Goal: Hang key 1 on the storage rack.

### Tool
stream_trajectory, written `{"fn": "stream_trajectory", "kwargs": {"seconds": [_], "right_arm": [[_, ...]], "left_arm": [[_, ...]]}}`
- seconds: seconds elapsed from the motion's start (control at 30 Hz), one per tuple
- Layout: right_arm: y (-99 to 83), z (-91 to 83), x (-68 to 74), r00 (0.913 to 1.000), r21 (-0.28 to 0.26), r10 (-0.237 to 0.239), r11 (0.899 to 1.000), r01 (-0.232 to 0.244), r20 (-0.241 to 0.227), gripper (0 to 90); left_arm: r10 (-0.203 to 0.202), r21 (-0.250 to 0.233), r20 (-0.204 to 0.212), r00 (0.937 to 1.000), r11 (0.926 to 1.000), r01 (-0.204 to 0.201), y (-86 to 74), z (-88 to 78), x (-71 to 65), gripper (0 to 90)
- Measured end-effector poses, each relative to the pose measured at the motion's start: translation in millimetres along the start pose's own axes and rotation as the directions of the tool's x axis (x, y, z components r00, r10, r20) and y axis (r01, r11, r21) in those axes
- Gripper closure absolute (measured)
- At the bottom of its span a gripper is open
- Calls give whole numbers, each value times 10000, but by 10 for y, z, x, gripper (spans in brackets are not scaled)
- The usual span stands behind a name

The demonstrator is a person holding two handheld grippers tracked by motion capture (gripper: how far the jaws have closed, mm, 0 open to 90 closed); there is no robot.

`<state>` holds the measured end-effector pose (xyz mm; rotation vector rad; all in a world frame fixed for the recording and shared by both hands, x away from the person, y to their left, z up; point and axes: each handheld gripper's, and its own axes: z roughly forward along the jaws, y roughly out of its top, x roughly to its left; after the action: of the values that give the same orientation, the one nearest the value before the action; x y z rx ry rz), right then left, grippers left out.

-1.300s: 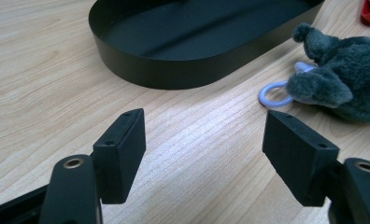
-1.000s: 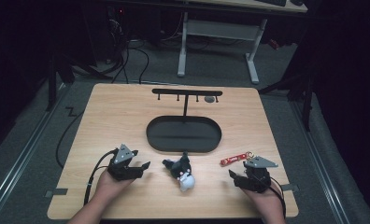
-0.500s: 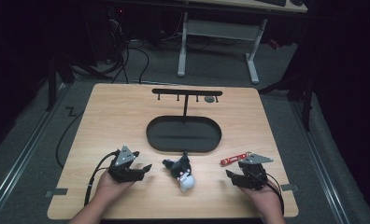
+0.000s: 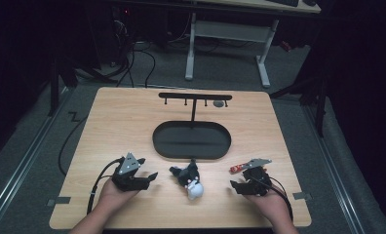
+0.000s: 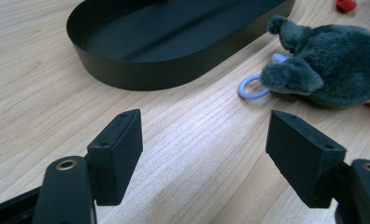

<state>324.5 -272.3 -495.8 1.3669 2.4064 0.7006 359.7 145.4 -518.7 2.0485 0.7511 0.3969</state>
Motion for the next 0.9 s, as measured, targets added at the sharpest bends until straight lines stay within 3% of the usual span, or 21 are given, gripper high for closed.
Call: {"fn": "stream_trajectory", "kwargs": {"seconds": [0.27,0.47,0.67,0.73,0.9], "right_arm": [[24,-115,-19,10000,1047,36,9945,-28,-76,352],[13,-216,-59,9999,1501,124,9886,-121,-9,353],[16,-344,-131,9991,2198,-325,9752,260,260,356],[3,-385,-178,9991,2396,-277,9707,195,309,357],[-19,-429,-240,9992,2535,-198,9673,102,354,357]], "left_arm": [[329,-163,159,9993,9993,-327,54,-10,-62,276],[423,-51,204,9989,9991,-422,40,0,-82,275],[313,-95,176,9994,9995,-311,38,-15,-65,276],[369,-16,207,9991,9993,-369,35,-3,-71,276],[416,16,292,9987,9991,-417,43,21,-85,276]]}}
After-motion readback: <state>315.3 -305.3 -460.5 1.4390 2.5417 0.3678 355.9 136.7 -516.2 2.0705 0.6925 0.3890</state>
